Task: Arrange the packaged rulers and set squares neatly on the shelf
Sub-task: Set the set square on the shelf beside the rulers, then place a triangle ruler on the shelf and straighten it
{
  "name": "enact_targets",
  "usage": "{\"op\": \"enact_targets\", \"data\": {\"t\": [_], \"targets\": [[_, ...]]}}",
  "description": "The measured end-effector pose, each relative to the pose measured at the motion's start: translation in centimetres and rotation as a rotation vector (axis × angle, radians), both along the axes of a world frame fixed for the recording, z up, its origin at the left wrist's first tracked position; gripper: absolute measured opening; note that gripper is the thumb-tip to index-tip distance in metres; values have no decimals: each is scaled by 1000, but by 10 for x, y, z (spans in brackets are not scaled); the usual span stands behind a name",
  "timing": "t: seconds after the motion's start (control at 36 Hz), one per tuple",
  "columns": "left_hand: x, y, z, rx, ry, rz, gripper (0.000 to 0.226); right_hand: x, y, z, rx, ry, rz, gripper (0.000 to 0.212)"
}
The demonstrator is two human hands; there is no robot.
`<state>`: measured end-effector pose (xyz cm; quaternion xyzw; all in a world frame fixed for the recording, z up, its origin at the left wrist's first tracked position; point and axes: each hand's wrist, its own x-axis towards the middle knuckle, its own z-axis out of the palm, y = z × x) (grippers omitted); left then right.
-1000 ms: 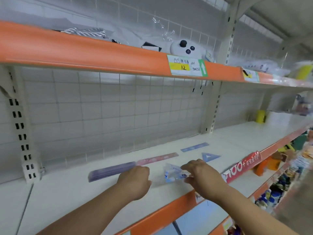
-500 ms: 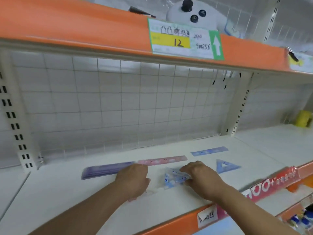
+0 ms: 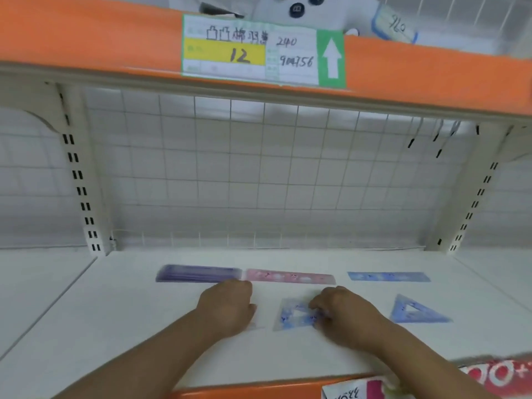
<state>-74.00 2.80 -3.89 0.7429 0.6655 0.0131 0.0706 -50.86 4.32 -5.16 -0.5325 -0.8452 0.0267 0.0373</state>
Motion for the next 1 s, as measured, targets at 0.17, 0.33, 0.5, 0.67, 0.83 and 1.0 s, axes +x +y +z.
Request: {"op": "enact_targets", "data": {"t": [0.17,0.33,0.5,0.67,0.83,1.0], "targets": [[2,-4,0,23,4,31,35,1,1,-4,3,-26,29,29],[4,-11,1,33,-1,49,34,2,-1,-4,4,-71,25,26],[5,-18,4,39,7,73,35,1,0,-4,20,-160,26,23],[1,-26,2,47,30,109,34,3,-1,-5,37,-172,44,20],[-1,-35,1,56,29,145,32,-3,-4,3,20,-171,43,19],[-13,-50,2,80,6,203,31,-36,-16,20,66,-59,143,26]]}}
